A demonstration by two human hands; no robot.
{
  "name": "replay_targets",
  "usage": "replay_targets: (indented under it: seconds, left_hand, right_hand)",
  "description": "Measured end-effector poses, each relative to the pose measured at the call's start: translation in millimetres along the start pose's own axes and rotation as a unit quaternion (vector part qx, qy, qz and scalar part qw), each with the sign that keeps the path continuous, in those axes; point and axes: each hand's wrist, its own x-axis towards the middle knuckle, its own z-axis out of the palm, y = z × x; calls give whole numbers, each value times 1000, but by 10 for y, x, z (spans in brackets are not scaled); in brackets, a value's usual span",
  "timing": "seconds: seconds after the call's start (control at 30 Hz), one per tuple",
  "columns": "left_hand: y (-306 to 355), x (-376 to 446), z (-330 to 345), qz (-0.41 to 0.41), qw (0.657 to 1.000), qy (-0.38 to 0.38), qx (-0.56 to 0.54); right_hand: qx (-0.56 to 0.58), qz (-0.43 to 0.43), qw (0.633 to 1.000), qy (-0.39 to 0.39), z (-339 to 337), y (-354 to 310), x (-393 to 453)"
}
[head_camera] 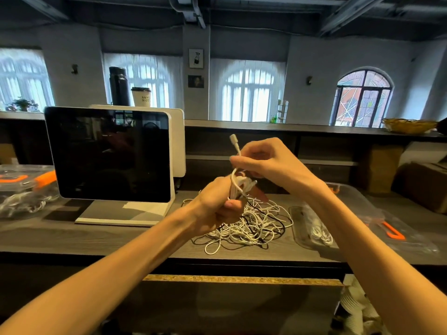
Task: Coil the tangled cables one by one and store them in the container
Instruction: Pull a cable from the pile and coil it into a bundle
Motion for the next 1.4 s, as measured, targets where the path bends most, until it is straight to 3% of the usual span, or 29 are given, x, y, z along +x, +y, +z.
replay_targets:
  seconds: [0.27,0.33,0.5,0.63,0.77,0.87,0.97,1.13,1.3,1.4]
  left_hand:
    - [31,-71,60,46,982,-61,-171]
    - [40,-95,38,41,988,-62,-138]
    - [-44,-101,17,31,998,-45,-6]
    - [22,-70,-18,-37,991,-86,101]
    - [43,-21,12,-45,988,-126,83]
    - [34,-4,47,-18,997,-70,14]
    - [23,34,44,-19,989,-26,-147]
    - [-47,112,6,-28,952,-77,-295]
    - [-77,188,23,-16,919,-107,-379]
    - [-36,229,55,27,946,-61,-318]
  right_hand:
    - [220,214,951,-20,75,130,-40]
    - [234,215,948,-23,113,215,-84]
    - [147,132,980,-11,129,273,-179]
    - [80,131,982,-108,46,302,-216]
    - [116,151,973,-127,-18,336,-211]
    - [172,171,967,-80,-1,340,-204]
    - [246,173,954,20,116,342,-276]
    - [258,110,945,166,338,350,-410]
    - [212,75,950,215,475,467,-381]
    - [108,25,962,249,587,565,-408]
